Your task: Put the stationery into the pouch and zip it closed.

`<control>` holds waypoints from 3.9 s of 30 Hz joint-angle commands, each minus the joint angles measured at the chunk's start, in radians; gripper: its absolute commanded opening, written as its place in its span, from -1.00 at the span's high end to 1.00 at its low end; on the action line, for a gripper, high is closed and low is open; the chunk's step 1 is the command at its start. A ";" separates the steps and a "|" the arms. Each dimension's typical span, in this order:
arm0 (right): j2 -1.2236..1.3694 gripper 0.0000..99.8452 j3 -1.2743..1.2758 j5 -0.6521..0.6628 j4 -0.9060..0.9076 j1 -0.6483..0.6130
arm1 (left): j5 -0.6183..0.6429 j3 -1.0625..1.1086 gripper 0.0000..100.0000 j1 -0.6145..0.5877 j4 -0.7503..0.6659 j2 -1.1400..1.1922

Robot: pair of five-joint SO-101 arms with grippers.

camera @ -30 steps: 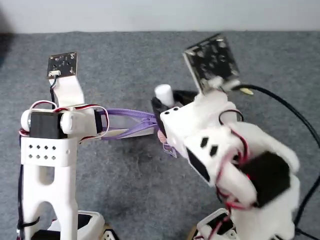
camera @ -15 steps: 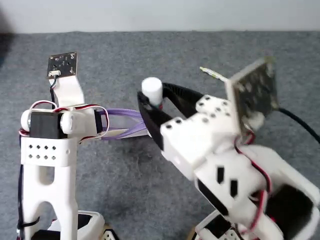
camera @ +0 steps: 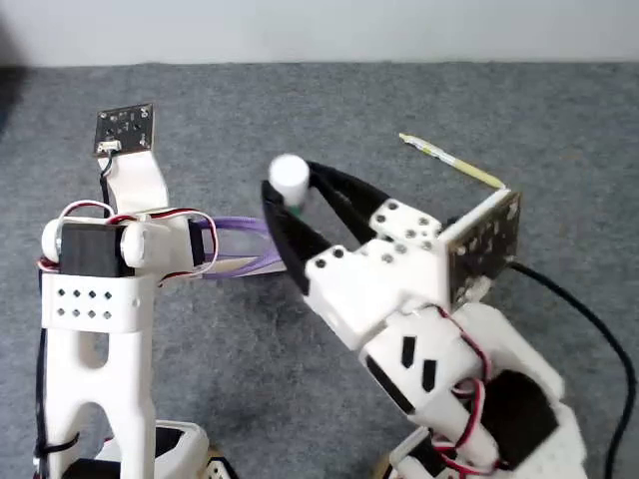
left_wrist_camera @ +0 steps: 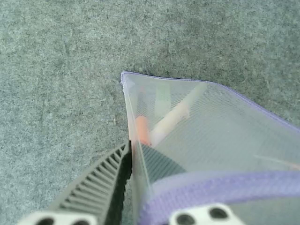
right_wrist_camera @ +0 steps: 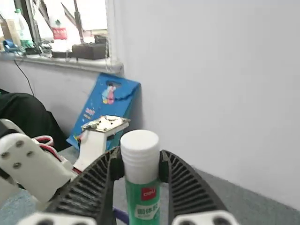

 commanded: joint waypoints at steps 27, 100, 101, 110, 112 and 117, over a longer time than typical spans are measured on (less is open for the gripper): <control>-0.012 0.73 0.405 0.190 -0.268 -0.094 | 0.006 0.025 0.98 0.000 0.002 0.000; 2.466 0.57 -1.942 0.753 0.429 0.779 | 0.006 0.027 0.98 0.008 -0.032 0.008; 2.476 0.62 -1.942 0.753 0.433 0.782 | 0.006 0.027 0.98 0.008 -0.032 0.008; 2.497 0.97 -1.995 0.750 0.639 0.789 | 0.006 0.027 0.98 0.008 -0.032 0.006; 2.497 0.98 -2.045 0.749 0.730 0.789 | 0.006 0.027 0.98 0.008 -0.032 0.006; 2.447 0.98 -2.078 0.749 0.906 0.794 | 0.006 0.027 0.98 0.008 -0.032 0.006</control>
